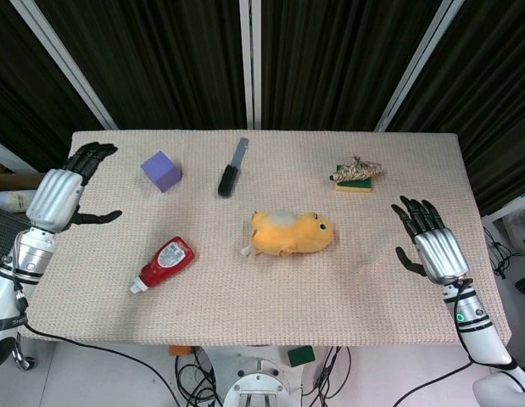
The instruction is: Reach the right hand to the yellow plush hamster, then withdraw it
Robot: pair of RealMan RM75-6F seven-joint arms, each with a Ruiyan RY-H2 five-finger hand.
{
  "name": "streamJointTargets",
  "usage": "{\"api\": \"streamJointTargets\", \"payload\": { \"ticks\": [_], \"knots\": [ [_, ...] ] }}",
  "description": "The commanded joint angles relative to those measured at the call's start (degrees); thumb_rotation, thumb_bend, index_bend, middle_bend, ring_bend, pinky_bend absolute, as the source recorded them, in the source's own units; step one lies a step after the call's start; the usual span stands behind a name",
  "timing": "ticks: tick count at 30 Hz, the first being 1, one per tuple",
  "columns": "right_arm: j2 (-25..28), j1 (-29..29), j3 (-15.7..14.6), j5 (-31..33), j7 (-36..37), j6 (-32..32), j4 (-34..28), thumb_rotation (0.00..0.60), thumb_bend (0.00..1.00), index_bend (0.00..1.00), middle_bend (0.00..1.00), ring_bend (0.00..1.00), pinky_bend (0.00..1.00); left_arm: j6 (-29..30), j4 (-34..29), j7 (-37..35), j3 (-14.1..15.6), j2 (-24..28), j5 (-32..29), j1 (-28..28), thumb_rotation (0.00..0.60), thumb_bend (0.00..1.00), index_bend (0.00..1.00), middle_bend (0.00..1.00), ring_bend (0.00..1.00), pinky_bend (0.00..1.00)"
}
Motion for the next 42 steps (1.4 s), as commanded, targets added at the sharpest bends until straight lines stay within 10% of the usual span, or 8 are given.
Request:
{"api": "streamJointTargets", "payload": {
  "ticks": [1, 27, 34, 42],
  "knots": [
    [1.6, 4.2, 0.5, 8.4, -12.3, -10.3, -7.9, 0.600, 0.39, 0.00, 0.00, 0.00, 0.00, 2.4, 0.5, 9.3, 0.5, -1.6, -1.6, 0.3, 0.600, 0.00, 0.12, 0.12, 0.07, 0.21],
    [-13.6, 19.0, 6.0, 26.8, -22.1, -21.7, -2.9, 0.600, 0.18, 0.00, 0.00, 0.00, 0.00, -0.6, -3.6, 16.6, 4.0, 3.3, -3.9, 1.4, 0.503, 0.00, 0.11, 0.03, 0.03, 0.16],
    [-15.8, 20.7, 6.0, 27.8, -20.3, -22.8, -0.4, 0.600, 0.20, 0.00, 0.15, 0.01, 0.00, -0.7, -2.6, 15.7, 4.2, 2.8, -3.4, 1.2, 0.512, 0.00, 0.11, 0.03, 0.03, 0.16],
    [-20.2, 20.3, 5.9, 24.9, -19.9, -17.0, 4.2, 0.600, 0.33, 0.41, 0.46, 0.29, 0.05, -0.4, -1.8, 14.0, 4.5, 2.7, -2.3, 1.2, 0.554, 0.00, 0.11, 0.03, 0.03, 0.16]
  ]
}}
